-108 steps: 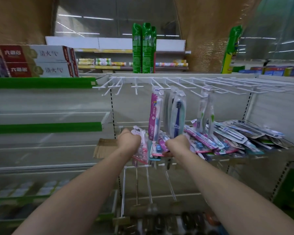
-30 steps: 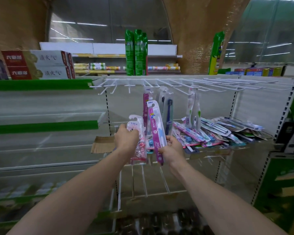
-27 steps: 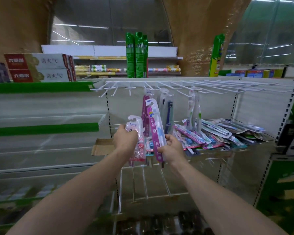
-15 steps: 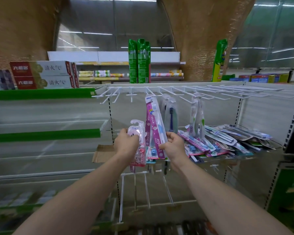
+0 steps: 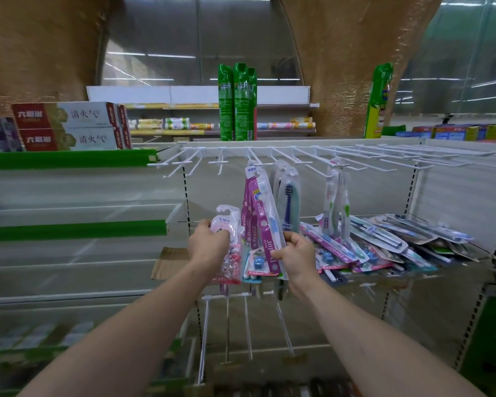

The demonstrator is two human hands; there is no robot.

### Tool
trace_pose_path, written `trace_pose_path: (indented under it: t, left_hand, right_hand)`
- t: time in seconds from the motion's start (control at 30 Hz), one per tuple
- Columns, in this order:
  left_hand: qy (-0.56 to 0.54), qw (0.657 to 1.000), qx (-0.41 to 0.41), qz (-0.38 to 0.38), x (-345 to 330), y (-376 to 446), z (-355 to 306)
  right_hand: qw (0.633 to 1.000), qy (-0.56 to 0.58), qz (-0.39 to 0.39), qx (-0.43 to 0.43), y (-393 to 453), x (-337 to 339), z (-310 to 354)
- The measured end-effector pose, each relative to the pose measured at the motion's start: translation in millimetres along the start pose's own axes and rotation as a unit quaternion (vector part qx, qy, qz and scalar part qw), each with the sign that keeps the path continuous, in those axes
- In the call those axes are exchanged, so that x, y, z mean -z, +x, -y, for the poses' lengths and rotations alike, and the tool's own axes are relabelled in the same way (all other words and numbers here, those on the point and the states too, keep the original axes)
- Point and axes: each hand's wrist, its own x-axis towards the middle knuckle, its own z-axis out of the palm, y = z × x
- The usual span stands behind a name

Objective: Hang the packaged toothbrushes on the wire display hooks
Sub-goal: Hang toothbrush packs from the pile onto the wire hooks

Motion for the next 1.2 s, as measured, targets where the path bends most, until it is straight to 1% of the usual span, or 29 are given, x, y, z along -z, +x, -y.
trace_pose_path:
  t: [0.27,0.4,0.47,0.53,0.63,0.73,0.97,1.13,1.2]
  left_hand:
    - [0.006,1.000,-0.001,0.000,-12.1,2.4,4.9]
    - [0.014,1.000,-0.008,-0.008,-10.4,3.5,3.9]
    - [0.020,1.000,-0.009,-0.012,-6.7,5.1,3.6]
    - [0.012,1.000,-0.001,-0.009,-2.8,7.1,4.1]
    - [0.011,1.000,0.001,-0.011,3.5,8.5,4.7]
    - [0.001,1.000,0.007,-0.005,8.3,10.6,5.7]
    - [0.002,0.999,0.020,0.025,14.7,7.2,7.7]
    - [0.008,0.999,0.027,0.039,19.7,0.5,10.2]
    - [0.000,0.998,0.029,0.048,22.3,-1.3,10.8]
  right_hand:
    - [1.000,0.006,-0.018,-0.002,13.5,3.6,-7.1]
    - [0.999,-0.022,-0.025,0.004,29.9,-6.3,-12.9]
    - [0.997,-0.064,-0.047,-0.001,38.7,-11.8,-16.0]
    - [0.989,-0.134,-0.066,-0.007,47.6,-15.4,-19.0]
    - [0.965,-0.247,-0.085,-0.021,53.1,-18.9,-15.0]
    - [0.952,-0.289,-0.094,-0.034,56.2,-21.8,-10.2]
    - [0.950,-0.300,-0.074,-0.034,50.3,-19.2,-11.4]
    - [0.949,-0.312,-0.040,-0.032,40.4,-22.1,-10.5]
    - [0.947,-0.318,-0.041,-0.035,34.2,-21.8,-10.1]
